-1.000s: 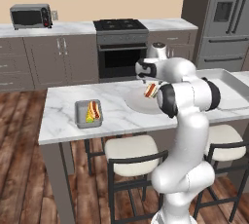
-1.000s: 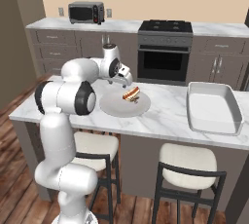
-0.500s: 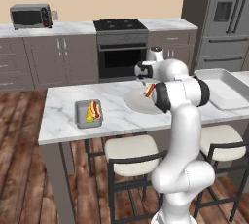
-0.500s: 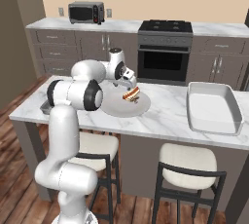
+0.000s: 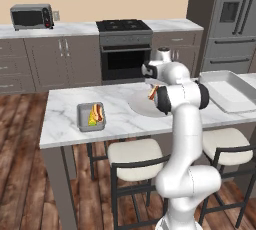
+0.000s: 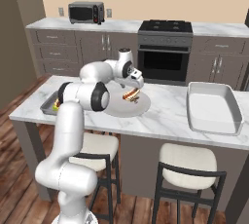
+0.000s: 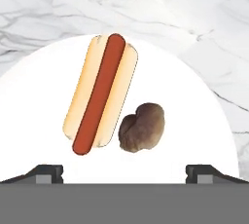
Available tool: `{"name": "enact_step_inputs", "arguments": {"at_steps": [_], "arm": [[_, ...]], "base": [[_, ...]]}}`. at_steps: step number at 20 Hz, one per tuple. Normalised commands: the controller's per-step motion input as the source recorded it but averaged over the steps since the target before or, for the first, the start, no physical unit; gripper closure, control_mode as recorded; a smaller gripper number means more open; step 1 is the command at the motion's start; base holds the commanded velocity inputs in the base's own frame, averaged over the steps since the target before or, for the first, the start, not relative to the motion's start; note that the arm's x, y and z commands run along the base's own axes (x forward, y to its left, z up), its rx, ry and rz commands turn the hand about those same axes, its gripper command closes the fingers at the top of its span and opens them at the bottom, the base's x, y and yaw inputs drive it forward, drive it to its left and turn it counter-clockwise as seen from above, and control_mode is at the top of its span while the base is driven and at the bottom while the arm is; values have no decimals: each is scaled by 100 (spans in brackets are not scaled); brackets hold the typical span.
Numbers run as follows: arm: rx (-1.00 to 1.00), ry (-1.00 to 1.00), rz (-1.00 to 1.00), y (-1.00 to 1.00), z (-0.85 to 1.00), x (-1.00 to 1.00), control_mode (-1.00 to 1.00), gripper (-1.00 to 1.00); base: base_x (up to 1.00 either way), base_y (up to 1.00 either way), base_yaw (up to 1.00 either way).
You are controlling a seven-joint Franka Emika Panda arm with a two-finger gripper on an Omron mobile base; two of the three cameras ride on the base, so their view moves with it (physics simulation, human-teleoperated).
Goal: Place one cooked food and one vegetable from the large plate to each tupperware container.
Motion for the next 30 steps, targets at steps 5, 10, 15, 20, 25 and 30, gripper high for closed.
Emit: {"name": "enact_step_inputs", "arguments": {"at_steps": [5,10,15,20,25,30], "arm": [[0,15,0,-19,-18,0,-100,-100],[0,4,-2,-1,-33,6,-100,-100],[0,0,0,-9,-28,27,-100,-100],[0,4,0,-11,-39,5,-100,-100],[0,0,0,0,-25,0,-100,-100],[0,0,-4,-1,-6,-13,-100,-100]], "base": [[0,0,0],[0,0,0],[0,0,0],[0,0,0],[0,0,0],[0,0,0]]}}
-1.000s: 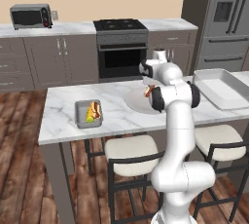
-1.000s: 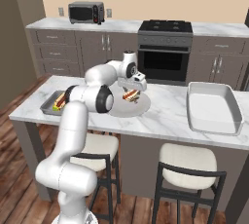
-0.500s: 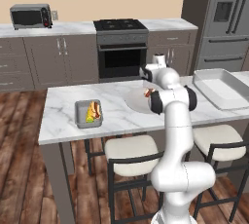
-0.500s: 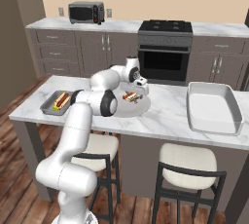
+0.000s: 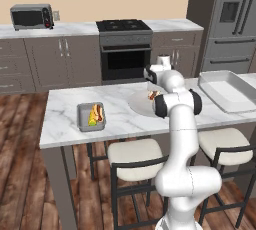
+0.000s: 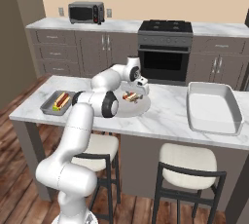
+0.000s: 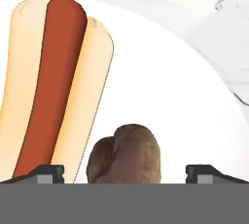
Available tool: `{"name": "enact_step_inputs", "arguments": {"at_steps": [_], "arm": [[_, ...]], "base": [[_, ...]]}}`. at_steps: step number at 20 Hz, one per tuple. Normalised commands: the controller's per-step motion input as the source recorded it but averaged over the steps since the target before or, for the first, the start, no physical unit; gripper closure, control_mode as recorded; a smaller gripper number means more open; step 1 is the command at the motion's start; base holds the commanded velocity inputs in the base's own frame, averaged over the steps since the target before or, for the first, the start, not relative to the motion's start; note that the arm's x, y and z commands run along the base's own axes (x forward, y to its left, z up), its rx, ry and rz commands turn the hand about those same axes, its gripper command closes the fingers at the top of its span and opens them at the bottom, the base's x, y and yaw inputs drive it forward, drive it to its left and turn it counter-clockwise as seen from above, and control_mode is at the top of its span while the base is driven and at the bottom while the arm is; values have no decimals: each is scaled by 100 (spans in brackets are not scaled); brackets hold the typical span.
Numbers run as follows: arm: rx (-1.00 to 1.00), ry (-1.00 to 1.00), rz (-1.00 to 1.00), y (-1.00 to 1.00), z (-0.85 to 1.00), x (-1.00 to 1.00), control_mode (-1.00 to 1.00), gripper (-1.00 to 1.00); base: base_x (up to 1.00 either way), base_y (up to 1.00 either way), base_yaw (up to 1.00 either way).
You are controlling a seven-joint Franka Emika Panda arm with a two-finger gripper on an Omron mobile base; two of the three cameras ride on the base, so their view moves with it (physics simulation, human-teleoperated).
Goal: Place one cooked food and one vegetable from the large plate to each tupperware container.
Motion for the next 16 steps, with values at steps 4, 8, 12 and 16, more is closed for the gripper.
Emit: {"name": "enact_step_inputs", "arguments": {"at_steps": [4,8,12,16], "arm": [[1,0,-6,1,-16,-23,-100,-100],[2,-1,-5,0,-4,-22,-100,-100],[0,-5,-6,1,0,-21,-100,-100],[1,-4,-1,9,0,0,-100,-100]], "base": [[0,0,0],[0,0,0],[0,0,0],[0,0,0]]}}
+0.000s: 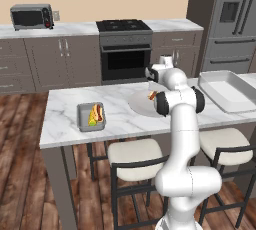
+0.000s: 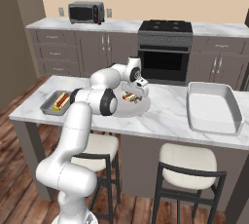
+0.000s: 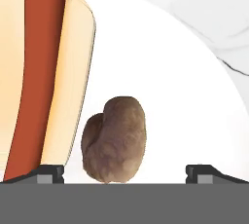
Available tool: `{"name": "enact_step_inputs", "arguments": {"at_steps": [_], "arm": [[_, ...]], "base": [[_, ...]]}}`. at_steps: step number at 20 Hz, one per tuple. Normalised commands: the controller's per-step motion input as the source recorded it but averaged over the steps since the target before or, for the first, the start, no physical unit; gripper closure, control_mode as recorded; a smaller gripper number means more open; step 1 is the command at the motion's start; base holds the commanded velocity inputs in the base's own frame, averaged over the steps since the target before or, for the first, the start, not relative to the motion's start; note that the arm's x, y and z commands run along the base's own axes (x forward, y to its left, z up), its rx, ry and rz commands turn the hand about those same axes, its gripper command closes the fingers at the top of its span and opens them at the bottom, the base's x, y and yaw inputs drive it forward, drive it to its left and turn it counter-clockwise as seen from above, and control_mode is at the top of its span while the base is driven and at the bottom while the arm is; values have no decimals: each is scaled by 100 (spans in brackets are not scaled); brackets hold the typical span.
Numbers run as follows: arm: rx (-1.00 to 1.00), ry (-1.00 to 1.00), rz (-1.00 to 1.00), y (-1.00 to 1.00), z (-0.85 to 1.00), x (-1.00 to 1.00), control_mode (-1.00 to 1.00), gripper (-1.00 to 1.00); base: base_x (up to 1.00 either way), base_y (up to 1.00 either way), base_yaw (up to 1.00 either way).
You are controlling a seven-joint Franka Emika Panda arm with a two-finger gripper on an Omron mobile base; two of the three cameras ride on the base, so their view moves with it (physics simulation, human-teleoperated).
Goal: Place one cooked food and one vegetable from the large plate to each tupperware container.
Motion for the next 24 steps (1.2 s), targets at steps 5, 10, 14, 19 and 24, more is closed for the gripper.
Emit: {"name": "enact_step_inputs", "arguments": {"at_steps": [5,10,14,19,24], "arm": [[0,-3,0,7,-11,0,-100,-100],[0,-1,0,0,-19,3,-100,-100],[0,-8,0,0,-5,21,-100,-100],[0,-7,2,0,-16,9,-100,-100],[0,-9,0,0,-19,0,-100,-100]], "base": [[0,0,0],[0,0,0],[0,0,0],[0,0,0],[0,0,0]]}}
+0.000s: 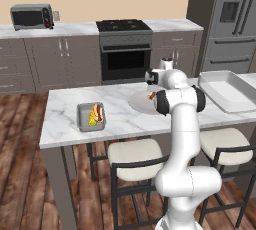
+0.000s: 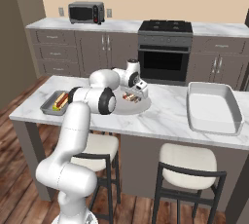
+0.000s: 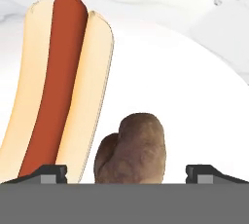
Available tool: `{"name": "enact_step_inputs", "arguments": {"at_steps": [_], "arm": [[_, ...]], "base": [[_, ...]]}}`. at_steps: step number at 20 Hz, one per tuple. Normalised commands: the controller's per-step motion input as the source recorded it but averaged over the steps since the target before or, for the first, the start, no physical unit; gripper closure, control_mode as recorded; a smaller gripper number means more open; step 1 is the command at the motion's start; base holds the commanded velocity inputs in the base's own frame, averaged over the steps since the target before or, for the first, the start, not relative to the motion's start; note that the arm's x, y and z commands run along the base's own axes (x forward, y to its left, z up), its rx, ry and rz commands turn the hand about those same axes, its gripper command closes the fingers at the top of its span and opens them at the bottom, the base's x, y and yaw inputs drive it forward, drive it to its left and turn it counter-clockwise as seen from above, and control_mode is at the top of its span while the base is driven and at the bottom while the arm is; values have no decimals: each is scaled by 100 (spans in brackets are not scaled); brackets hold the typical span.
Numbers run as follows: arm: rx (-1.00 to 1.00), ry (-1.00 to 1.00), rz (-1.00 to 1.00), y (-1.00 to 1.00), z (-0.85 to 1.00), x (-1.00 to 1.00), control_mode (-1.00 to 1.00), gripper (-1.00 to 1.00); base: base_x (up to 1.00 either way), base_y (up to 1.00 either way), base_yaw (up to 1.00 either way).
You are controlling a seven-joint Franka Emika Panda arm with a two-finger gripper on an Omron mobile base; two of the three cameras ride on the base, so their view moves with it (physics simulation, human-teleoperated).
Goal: Place one cooked food and one vegetable from the large plate to each tupperware container.
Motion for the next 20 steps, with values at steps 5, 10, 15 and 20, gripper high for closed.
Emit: {"name": "enact_step_inputs", "arguments": {"at_steps": [5,10,15,20], "arm": [[0,-4,0,0,-10,0,-100,100],[0,0,0,0,-2,-11,-100,100],[0,0,-2,-2,0,-7,-100,100],[0,-3,-5,-33,16,-3,-100,100]], "base": [[0,0,0],[0,0,0],[0,0,0],[0,0,0]]}}
